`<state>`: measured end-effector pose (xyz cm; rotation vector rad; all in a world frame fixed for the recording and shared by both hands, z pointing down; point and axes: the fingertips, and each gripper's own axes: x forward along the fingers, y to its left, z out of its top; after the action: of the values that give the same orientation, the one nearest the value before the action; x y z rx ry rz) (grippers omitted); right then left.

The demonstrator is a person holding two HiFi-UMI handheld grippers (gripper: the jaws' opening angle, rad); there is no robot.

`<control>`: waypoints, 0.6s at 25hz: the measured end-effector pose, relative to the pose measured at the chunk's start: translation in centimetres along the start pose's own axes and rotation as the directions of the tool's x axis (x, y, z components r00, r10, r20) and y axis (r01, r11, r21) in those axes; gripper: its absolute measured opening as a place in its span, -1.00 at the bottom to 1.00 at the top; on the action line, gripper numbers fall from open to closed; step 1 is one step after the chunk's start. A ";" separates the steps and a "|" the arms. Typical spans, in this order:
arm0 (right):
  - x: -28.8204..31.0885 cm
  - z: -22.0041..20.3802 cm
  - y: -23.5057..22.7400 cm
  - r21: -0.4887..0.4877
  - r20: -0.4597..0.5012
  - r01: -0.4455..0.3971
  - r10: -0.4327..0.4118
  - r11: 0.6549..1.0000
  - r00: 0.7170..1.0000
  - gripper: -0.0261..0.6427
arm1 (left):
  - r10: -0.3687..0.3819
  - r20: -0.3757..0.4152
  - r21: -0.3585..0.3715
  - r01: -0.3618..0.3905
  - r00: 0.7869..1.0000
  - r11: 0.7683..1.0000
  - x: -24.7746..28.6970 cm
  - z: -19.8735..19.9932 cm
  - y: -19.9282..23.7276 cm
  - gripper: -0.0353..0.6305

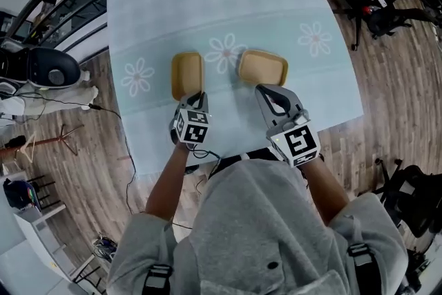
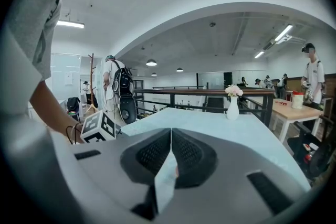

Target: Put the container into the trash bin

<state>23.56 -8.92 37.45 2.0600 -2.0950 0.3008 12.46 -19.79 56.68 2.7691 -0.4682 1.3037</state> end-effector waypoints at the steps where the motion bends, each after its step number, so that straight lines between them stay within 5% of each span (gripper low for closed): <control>1: 0.1 0.0 0.3 -0.007 0.001 -0.005 0.005 1.000 1.000 -0.84 | 0.007 0.009 -0.012 -0.007 1.000 1.000 -0.4 -0.1 0.2 -0.79; 9: 1.8 0.6 3.3 -0.039 0.007 -0.112 0.112 0.993 0.994 -0.84 | 0.099 0.045 -0.136 -0.092 0.994 0.986 -4.2 -1.9 2.4 -0.79; 15: 4.6 0.6 8.6 -0.060 -0.007 -0.254 0.254 0.965 0.967 -0.84 | 0.213 0.035 -0.252 -0.197 0.977 0.947 -9.1 -6.6 5.0 -0.79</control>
<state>14.84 -13.36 38.00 1.7581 -2.3407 0.2693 0.68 -21.18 53.59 2.6129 -0.8798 1.1057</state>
